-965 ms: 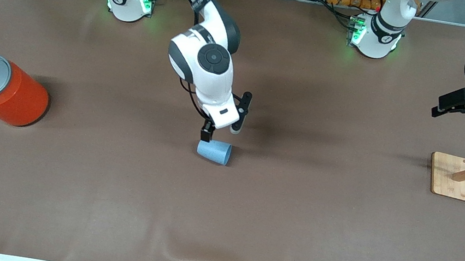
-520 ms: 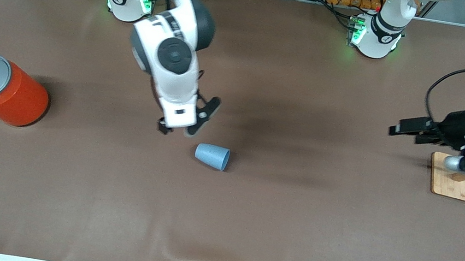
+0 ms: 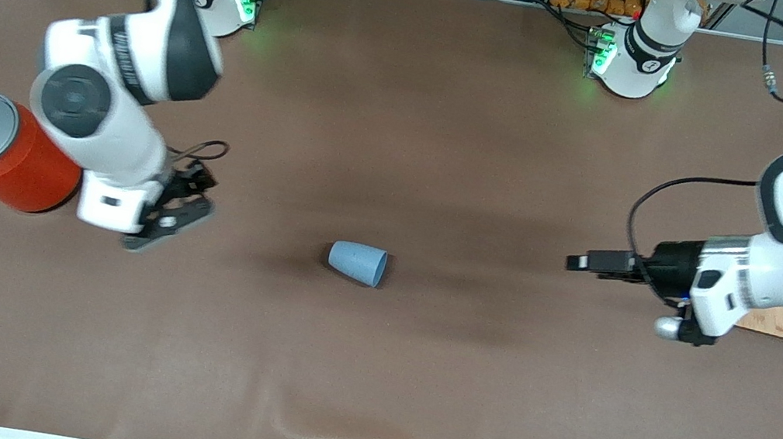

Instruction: Flip cup

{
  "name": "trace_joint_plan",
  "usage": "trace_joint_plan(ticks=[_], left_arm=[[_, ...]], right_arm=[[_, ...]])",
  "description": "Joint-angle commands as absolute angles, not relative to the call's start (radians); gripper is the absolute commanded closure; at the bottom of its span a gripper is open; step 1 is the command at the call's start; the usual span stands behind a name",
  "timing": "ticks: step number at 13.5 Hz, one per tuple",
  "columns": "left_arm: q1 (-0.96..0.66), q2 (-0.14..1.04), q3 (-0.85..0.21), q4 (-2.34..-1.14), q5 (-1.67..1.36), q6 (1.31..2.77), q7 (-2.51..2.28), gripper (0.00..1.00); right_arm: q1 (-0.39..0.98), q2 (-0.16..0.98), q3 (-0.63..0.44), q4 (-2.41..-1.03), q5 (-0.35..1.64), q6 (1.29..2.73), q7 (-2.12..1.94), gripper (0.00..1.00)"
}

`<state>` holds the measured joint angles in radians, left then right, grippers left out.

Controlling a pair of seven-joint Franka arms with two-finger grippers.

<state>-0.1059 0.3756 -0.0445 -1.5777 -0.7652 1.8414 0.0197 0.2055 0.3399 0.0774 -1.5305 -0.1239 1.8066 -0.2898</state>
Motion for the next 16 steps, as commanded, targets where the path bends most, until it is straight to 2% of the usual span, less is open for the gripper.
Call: trace_joint_plan(ticks=[1,4,6,9,11,13,16], left_arm=[[-0.172,0.457,-0.048,-1.528,-0.877,1.905,0.055,0.00],[-0.221,0.544,-0.048,-1.529,-1.101,1.953,0.213,0.00],[-0.251,0.606,-0.048,-1.525,-1.127,1.956,0.230,0.00],[-0.304,0.684,-0.049,-1.485,-1.153,2.046,0.264,0.00],[-0.322,0.719,-0.049,-1.465,-1.202,2.051,0.271,0.00],[-0.353,0.758,-0.049,-1.444,-1.235,2.104,0.290,0.00],[-0.385,0.824,-0.049,-1.385,-1.241,2.169,0.291,0.00]], right_arm=[[0.131,0.241,0.098,-1.568,-0.109,1.754,-0.187,0.00],[0.092,0.174,0.098,-1.571,-0.109,1.724,-0.054,0.00],[0.039,0.131,0.100,-1.580,-0.104,1.723,-0.029,0.00],[-0.008,0.033,0.100,-1.652,-0.101,1.707,-0.020,0.00],[-0.034,-0.015,0.098,-1.661,-0.065,1.648,-0.005,0.00],[-0.052,-0.028,0.059,-1.652,0.023,1.594,0.046,0.00],[-0.031,-0.028,-0.006,-1.582,0.025,1.519,0.046,0.00]])
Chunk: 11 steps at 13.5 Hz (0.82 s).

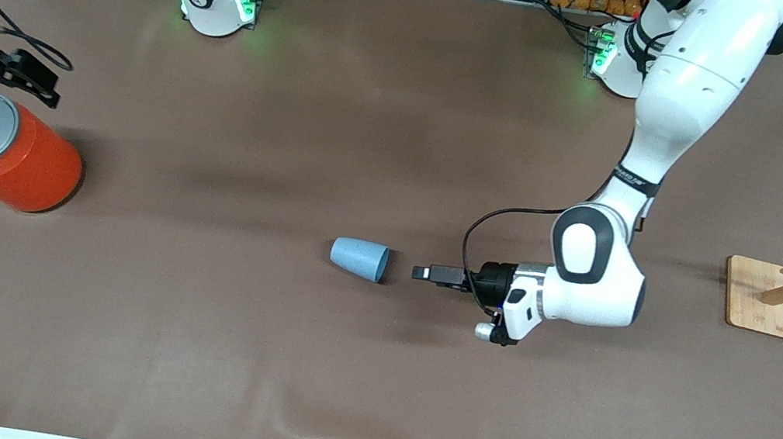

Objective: Flip cup
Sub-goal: 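Grasp the blue cup rim with the left gripper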

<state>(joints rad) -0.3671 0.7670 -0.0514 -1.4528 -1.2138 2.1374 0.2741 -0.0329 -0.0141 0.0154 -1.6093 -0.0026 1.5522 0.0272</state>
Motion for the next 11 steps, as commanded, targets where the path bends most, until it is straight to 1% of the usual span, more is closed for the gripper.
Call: trace_joint_plan(ticks=[1,3,5,11], left_arm=[[-0.399,0.847,-0.049,-1.370,-1.265,2.180,0.291,0.00],[-0.434,0.877,-0.048,-1.355,-1.328,2.215,0.293,0.00],[-0.457,0.902,-0.049,-1.338,-1.341,2.236,0.293,0.00],[-0.483,0.946,-0.048,-1.318,-1.356,2.252,0.307,0.00]], right_arm=[[-0.017,-0.028,-0.020,-1.580,0.025,1.513,0.049,0.00],[-0.003,-0.028,-0.047,-1.557,0.023,1.482,0.051,0.00],[-0.008,-0.021,-0.044,-1.519,0.020,1.438,0.048,0.00],[-0.008,-0.023,-0.046,-1.519,0.025,1.431,0.051,0.00]])
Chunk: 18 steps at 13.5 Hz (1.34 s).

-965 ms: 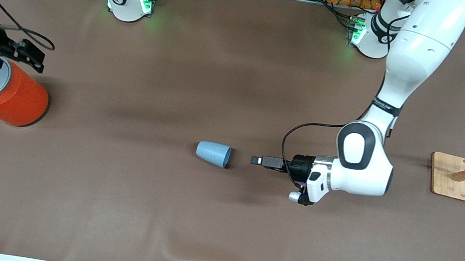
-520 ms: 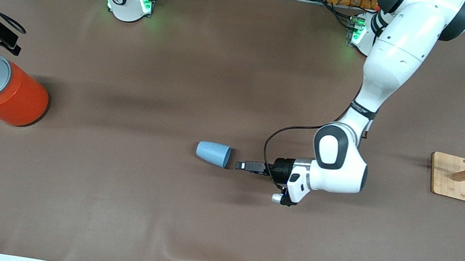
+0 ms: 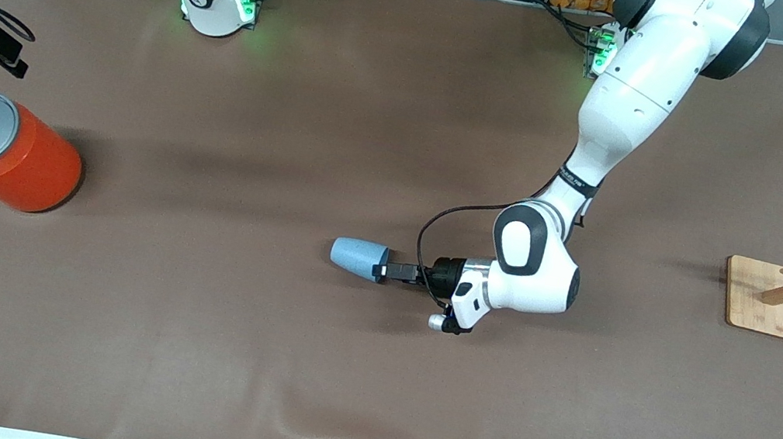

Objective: Flip cup
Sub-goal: 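Grasp the blue cup rim with the left gripper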

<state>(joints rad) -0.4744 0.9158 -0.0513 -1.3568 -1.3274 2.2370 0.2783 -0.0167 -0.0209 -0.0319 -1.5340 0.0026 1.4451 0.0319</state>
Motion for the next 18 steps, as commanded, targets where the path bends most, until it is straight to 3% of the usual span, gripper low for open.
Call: trace_joint_plan(ticks=[1,10,12,14,15,16,18], left_arm=[[-0.491,0.950,-0.049,-1.318,-1.356,2.255,0.308,0.00],[-0.537,0.977,-0.051,-1.313,-1.406,2.304,0.316,0.00],[-0.537,0.985,-0.061,-1.315,-1.436,2.304,0.377,0.22],[-0.537,0.999,-0.069,-1.315,-1.488,2.304,0.426,0.30],[-0.535,0.999,-0.069,-1.316,-1.488,2.303,0.436,0.45],[-0.535,0.999,-0.069,-1.318,-1.488,2.301,0.433,0.89],[-0.535,1.000,-0.069,-1.318,-1.489,2.301,0.419,1.00]], right_arm=[[-0.008,-0.025,-0.046,-1.519,0.025,1.428,0.054,0.00],[-0.011,-0.011,-0.046,-1.503,0.026,1.428,0.049,0.00],[-0.009,-0.009,-0.046,-1.503,0.029,1.437,0.051,0.00],[0.000,0.001,-0.044,-1.505,0.029,1.443,0.058,0.00],[0.003,0.002,-0.044,-1.505,0.029,1.457,0.058,0.00],[0.003,0.003,-0.044,-1.505,0.029,1.463,0.058,0.00],[0.000,0.002,-0.044,-1.505,0.031,1.465,0.058,0.00]])
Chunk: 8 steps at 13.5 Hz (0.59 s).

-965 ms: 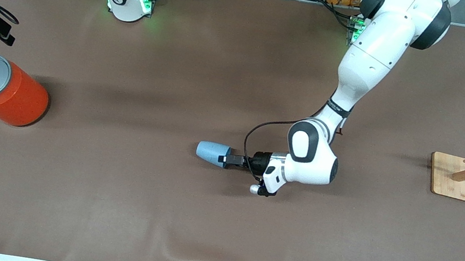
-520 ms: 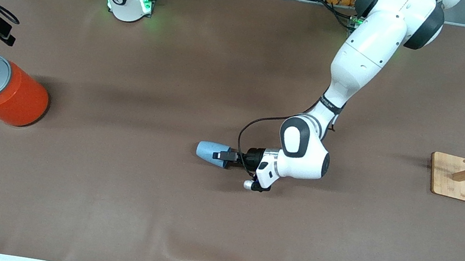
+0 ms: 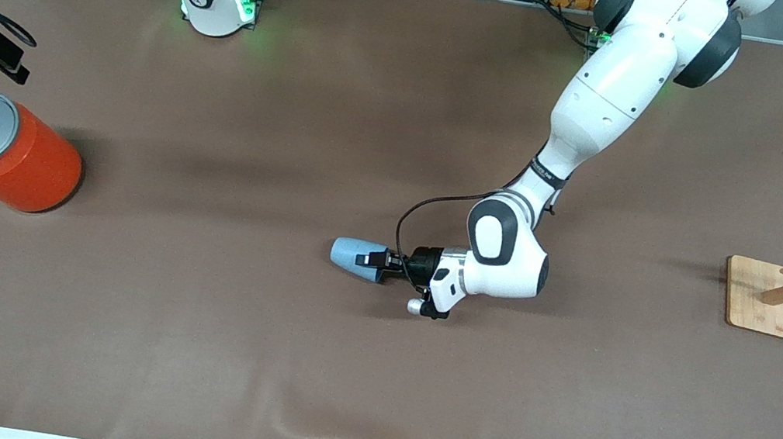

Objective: Flip cup
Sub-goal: 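Grasp the blue cup rim with the left gripper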

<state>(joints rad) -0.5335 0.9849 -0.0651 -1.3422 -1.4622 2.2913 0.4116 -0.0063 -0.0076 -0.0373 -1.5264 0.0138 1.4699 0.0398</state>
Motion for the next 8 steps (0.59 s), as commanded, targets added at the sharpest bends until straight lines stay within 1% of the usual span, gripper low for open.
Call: trace_joint_plan(ticks=[1,5,8], left_arm=[[-0.535,0.997,-0.069,-1.319,-1.493,2.299,0.404,1.00],[-0.528,0.986,-0.069,-1.321,-1.488,2.293,0.396,1.00],[-0.520,0.937,-0.068,-1.319,-1.485,2.255,0.321,1.00]], right_arm=[[0.000,0.002,-0.044,-1.505,0.029,1.465,0.057,0.00],[0.003,0.003,-0.044,-1.505,0.029,1.466,0.057,0.00],[-0.008,0.002,-0.044,-1.502,0.029,1.462,0.046,0.00]])
